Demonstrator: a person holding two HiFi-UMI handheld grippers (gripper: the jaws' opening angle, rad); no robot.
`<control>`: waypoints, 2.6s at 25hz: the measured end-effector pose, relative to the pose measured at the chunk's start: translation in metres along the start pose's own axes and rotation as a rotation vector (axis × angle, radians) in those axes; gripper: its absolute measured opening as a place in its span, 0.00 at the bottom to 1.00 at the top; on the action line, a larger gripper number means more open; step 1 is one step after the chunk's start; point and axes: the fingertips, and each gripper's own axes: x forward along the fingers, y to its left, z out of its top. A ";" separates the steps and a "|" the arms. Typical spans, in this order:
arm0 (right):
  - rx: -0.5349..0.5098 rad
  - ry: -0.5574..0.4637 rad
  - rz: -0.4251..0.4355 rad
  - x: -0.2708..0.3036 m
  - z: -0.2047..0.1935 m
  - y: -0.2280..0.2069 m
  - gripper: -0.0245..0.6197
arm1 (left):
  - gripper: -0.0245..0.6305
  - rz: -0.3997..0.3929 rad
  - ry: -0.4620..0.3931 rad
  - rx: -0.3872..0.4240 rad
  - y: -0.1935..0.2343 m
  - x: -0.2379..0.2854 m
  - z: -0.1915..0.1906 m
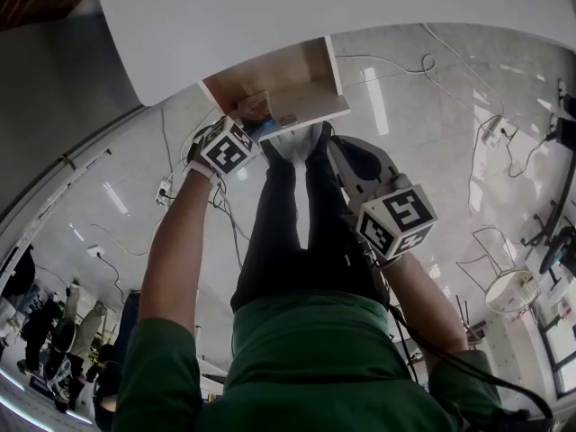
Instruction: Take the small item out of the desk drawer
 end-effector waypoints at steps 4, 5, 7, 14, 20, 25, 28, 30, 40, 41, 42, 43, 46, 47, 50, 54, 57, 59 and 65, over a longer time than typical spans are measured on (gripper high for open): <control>0.001 0.002 0.002 0.000 -0.002 0.001 0.04 | 0.05 0.008 -0.009 0.025 -0.004 -0.002 -0.002; 0.000 0.001 0.003 0.000 -0.002 0.002 0.04 | 0.05 0.011 -0.015 0.028 -0.005 -0.003 -0.001; -0.003 -0.002 0.005 0.000 -0.002 0.003 0.04 | 0.05 0.020 -0.027 0.030 -0.006 -0.006 0.002; -0.016 -0.024 0.014 -0.002 0.011 0.010 0.04 | 0.05 0.033 -0.064 0.044 -0.009 -0.028 0.017; -0.029 -0.047 0.019 -0.010 0.025 0.020 0.04 | 0.05 0.033 -0.085 0.047 -0.017 -0.058 0.031; -0.051 -0.069 0.021 -0.018 0.041 0.027 0.04 | 0.05 0.025 -0.108 0.055 -0.030 -0.084 0.046; -0.064 -0.075 0.021 -0.025 0.050 0.031 0.04 | 0.05 0.024 -0.107 0.069 -0.037 -0.098 0.053; -0.077 -0.076 0.020 -0.030 0.054 0.034 0.04 | 0.05 0.028 -0.114 0.075 -0.040 -0.106 0.058; -0.149 -0.104 0.039 -0.052 0.086 0.055 0.04 | 0.05 0.047 -0.192 0.058 -0.062 -0.175 0.092; -0.150 -0.108 0.042 -0.053 0.090 0.057 0.04 | 0.05 0.051 -0.198 0.056 -0.063 -0.183 0.096; -0.150 -0.113 0.046 -0.054 0.094 0.060 0.04 | 0.05 0.055 -0.203 0.056 -0.064 -0.190 0.099; -0.148 -0.120 0.050 -0.055 0.098 0.062 0.04 | 0.05 0.061 -0.206 0.060 -0.063 -0.198 0.103; -0.159 -0.138 0.056 -0.057 0.110 0.069 0.04 | 0.05 0.085 -0.214 0.093 -0.060 -0.221 0.114; -0.171 -0.141 0.056 -0.058 0.113 0.070 0.04 | 0.05 0.091 -0.215 0.103 -0.058 -0.229 0.118; -0.185 -0.150 0.057 -0.064 0.118 0.077 0.04 | 0.04 0.105 -0.215 0.122 -0.055 -0.257 0.130; -0.172 -0.156 0.065 -0.069 0.121 0.084 0.04 | 0.05 0.098 -0.234 0.137 -0.048 -0.301 0.153; -0.152 -0.147 0.069 -0.071 0.118 0.086 0.04 | 0.05 0.114 -0.257 0.160 -0.038 -0.334 0.172; -0.142 -0.143 0.070 -0.072 0.117 0.087 0.04 | 0.05 0.142 -0.257 0.184 -0.029 -0.354 0.182; -0.144 -0.174 0.048 -0.078 0.133 0.083 0.04 | 0.05 0.246 -0.255 0.209 0.013 -0.389 0.202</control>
